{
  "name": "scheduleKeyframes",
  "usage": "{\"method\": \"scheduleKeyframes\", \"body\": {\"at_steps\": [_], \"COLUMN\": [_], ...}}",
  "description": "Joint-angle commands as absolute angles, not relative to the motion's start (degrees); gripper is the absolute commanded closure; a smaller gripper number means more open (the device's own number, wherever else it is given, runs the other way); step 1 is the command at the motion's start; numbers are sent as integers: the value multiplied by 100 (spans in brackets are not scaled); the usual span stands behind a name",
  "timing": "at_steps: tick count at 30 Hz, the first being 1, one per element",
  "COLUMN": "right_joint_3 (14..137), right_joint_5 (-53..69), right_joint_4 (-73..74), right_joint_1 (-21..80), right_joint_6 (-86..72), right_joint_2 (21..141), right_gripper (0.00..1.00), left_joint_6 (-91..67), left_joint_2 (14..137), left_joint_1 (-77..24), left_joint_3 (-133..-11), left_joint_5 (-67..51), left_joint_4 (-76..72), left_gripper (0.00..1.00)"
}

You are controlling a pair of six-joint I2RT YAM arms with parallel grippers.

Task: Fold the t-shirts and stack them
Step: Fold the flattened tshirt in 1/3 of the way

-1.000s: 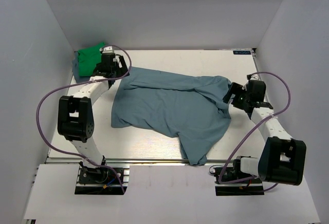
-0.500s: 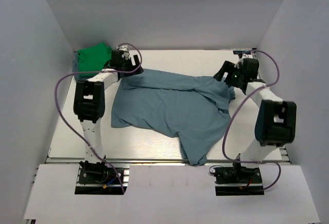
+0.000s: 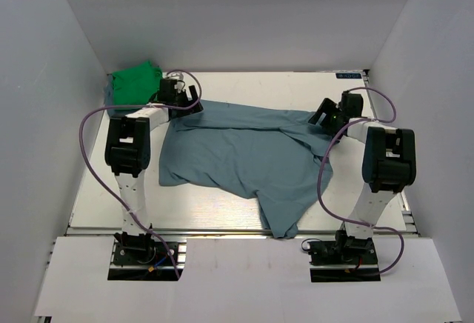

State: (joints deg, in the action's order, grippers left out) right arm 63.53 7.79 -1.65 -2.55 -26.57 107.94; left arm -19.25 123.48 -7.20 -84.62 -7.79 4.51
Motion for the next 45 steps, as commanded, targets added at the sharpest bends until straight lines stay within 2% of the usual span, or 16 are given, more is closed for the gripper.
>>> {"method": "scheduleKeyframes", "body": {"at_steps": [1,6,9,12,15,23,29,35,36,38,45], "right_joint_3": [6266,6548,6600,6566,6522,6083,6055,6706,7011,7389,9429], "right_joint_5": [-263,-694,-204,1024,1712,2004,1706,977,480,265,35], "right_joint_4": [395,800,739,424,238,421,466,1044,1211,1466,2505], "right_joint_1": [-439,-606,-589,-589,-571,-44,237,176,167,115,-289], "right_joint_6": [-2690,-2356,-1820,-1433,-1301,-1292,-1485,-1977,-2021,-2100,-2268], "right_joint_2": [10723,10451,10091,9748,9414,8938,9666,10730,10818,11301,13033], "right_gripper": [11,11,11,11,11,11,11,11,11,11,11], "left_joint_6": [-1916,-1916,-1916,-1916,-1978,-1978,-1978,-1978,-1978,-1978,-2118], "left_joint_2": [12234,12120,12059,11988,11936,11585,11583,11961,12014,12207,13181], "left_joint_1": [-519,-361,-360,-360,-360,-360,-465,-466,-466,-466,-519], "left_joint_3": [-8288,-8218,-8218,-8218,-8349,-8175,-8060,-8244,-8340,-8507,-9667], "left_joint_5": [-264,-211,-526,-1176,-1573,-1424,-896,-712,-712,-712,-887], "left_joint_4": [1143,1143,1143,810,650,659,843,1107,1160,1160,1546], "left_gripper": [0,0,0,0,0,0,0,0,0,0,0]}}
